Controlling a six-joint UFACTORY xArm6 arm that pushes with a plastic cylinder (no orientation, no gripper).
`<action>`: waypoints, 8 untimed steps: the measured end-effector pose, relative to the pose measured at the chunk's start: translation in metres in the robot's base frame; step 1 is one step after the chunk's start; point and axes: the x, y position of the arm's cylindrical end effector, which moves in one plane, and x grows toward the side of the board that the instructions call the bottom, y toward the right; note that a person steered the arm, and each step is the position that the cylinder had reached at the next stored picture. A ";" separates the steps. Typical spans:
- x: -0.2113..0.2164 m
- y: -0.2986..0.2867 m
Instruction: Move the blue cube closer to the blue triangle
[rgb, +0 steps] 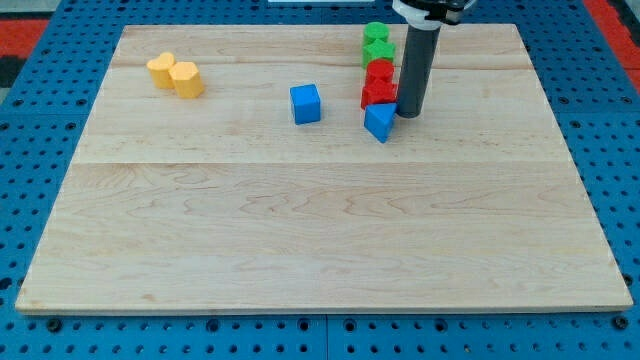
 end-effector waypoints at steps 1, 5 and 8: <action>0.032 0.006; 0.064 -0.100; -0.003 -0.231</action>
